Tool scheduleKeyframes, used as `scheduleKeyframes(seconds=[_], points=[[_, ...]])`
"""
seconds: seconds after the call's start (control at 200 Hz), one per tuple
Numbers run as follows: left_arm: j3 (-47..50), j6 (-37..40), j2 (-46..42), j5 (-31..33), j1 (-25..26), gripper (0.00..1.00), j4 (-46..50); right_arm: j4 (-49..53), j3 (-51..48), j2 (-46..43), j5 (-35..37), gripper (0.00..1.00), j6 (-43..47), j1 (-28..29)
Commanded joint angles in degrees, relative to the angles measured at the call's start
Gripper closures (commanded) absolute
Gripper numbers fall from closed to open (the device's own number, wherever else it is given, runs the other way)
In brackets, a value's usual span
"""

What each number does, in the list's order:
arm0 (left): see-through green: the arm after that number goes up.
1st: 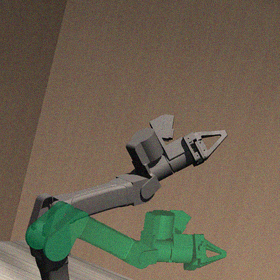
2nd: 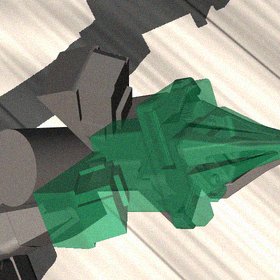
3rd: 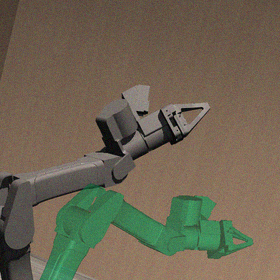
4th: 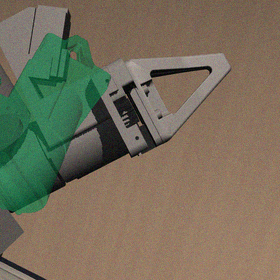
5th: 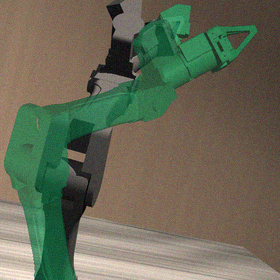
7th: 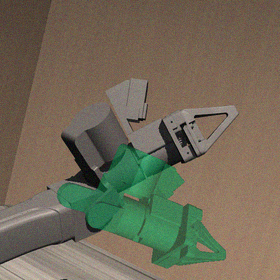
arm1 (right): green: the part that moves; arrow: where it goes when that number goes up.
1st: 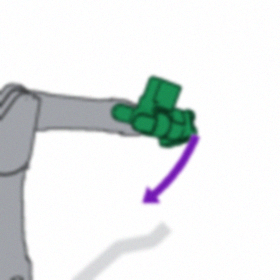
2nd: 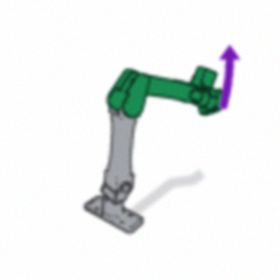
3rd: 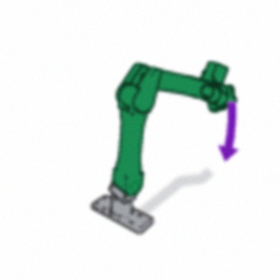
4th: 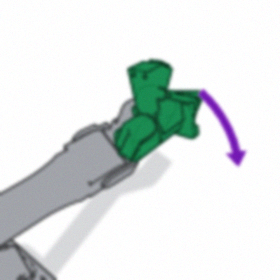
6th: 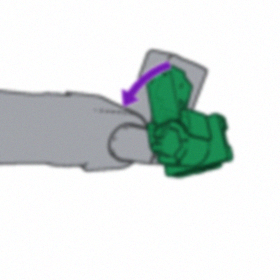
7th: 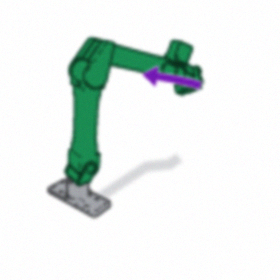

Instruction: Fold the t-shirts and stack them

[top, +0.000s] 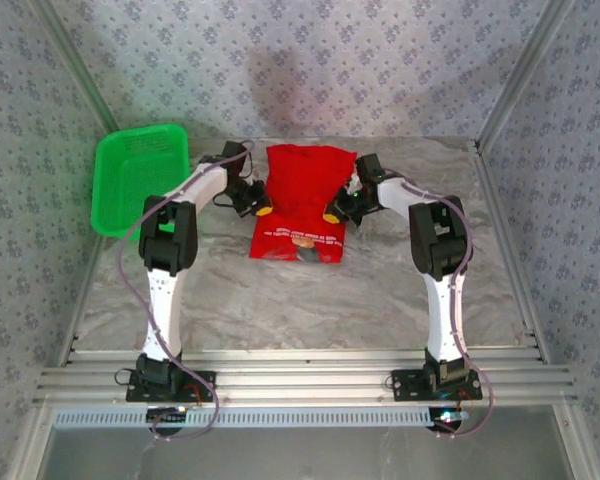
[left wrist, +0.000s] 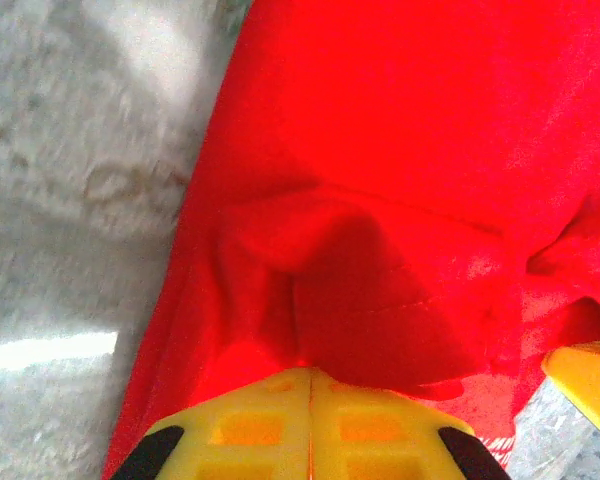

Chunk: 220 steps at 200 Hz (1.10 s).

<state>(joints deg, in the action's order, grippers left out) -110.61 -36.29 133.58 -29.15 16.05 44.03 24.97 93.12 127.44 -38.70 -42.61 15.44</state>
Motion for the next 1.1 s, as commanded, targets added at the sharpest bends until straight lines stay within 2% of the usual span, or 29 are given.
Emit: scheduleKeyframes(seconds=[0.0, 0.26, 0.41, 0.475, 0.525, 0.65, 0.81, 0.899, 1.094], points=[[-6.3, -0.9, 3.5, -0.5, 0.1, 0.91, 1.9, 0.0, 3.6, 2.8, 1.8, 0.94, -1.9, -0.9], [-18.5, -6.4, 8.3, -0.1, -0.8, 0.87, -1.3, -4.5, 15.1, 8.1, 2.6, 0.87, -5.4, -1.9], [-24.5, -7.8, 7.8, -0.2, -1.4, 0.75, -2.0, -6.9, 18.5, 6.6, 4.8, 0.81, -5.9, -2.6], [-24.8, -7.4, 6.5, 0.4, -1.8, 0.68, -1.2, -5.9, 18.4, 4.8, 5.4, 0.76, -4.5, -2.8], [-23.8, -6.9, 5.0, 1.5, -2.2, 0.66, -0.2, -4.4, 17.3, 3.0, 6.0, 0.73, -3.1, -3.0], [-15.4, -5.1, -2.0, 3.5, -3.2, 0.55, -0.6, -2.7, 10.1, -3.6, 7.0, 0.62, -0.6, -3.7], [4.2, -2.7, -14.4, 1.6, -3.1, 0.39, -6.8, -1.9, -2.2, -12.9, 4.7, 0.5, 2.4, -3.5], [14.9, -1.8, -21.1, 0.9, -3.0, 0.35, -8.7, 1.1, -8.1, -16.7, 3.2, 0.44, 5.1, -2.2], [35.0, -0.2, -30.5, -1.9, -2.9, 0.33, -12.1, -0.4, -24.2, -24.2, 1.8, 0.41, 3.1, 1.9]])
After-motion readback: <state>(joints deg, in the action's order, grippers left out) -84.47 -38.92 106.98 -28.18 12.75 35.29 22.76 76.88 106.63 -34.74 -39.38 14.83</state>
